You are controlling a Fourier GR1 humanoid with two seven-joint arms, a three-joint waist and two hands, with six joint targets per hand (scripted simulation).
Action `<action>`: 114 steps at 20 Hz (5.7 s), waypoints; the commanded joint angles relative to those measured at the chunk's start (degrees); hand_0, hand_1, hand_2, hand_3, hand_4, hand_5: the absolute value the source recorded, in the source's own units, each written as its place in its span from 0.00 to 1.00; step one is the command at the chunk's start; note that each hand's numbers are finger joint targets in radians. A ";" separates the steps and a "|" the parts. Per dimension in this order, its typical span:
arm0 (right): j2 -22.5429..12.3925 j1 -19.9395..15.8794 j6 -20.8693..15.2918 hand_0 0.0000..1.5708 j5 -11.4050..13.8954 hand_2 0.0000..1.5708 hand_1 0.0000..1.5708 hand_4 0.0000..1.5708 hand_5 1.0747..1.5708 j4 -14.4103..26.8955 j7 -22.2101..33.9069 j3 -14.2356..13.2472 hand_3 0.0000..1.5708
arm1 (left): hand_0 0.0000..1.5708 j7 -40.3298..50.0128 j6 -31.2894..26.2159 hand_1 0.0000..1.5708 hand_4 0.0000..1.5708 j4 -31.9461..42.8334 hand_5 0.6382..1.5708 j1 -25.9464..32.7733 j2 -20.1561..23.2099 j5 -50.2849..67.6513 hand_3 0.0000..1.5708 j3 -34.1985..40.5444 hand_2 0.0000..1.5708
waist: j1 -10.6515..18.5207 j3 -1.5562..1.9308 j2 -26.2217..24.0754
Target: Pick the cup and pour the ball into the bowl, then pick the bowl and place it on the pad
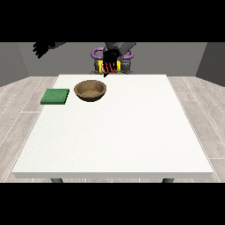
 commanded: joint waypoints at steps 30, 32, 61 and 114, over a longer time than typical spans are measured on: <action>5.40 -1.86 -11.50 0.00 0.37 0.00 0.00 0.27 1.00 2.82 -3.56 -3.94 0.00 | 0.00 -25.44 -11.18 0.00 0.14 -49.89 0.92 11.82 6.21 69.85 0.00 37.56 0.00 | 21.22 -0.54 16.18; 6.38 -2.98 -13.69 0.00 0.51 0.00 0.00 0.00 1.00 1.22 -4.12 -4.06 0.00 | 0.00 -26.46 -18.09 0.00 0.15 -48.89 0.91 9.70 10.99 75.95 0.00 42.87 0.00 | 20.73 -0.36 17.82; 14.63 -14.92 -23.37 0.78 5.67 0.63 0.78 0.27 0.88 25.69 -14.42 -0.48 0.00 | 0.00 -25.02 -39.21 0.00 0.15 -38.99 0.93 10.61 36.71 96.15 0.00 64.56 0.00 | 17.46 -0.01 24.20; -24.82 -27.74 -10.63 1.00 8.51 1.00 1.00 0.62 1.00 40.41 -11.81 -8.20 0.00 | 0.00 -34.82 -40.86 0.00 0.44 -42.74 0.99 23.28 45.25 102.84 0.00 76.28 0.00 | 11.70 0.09 36.99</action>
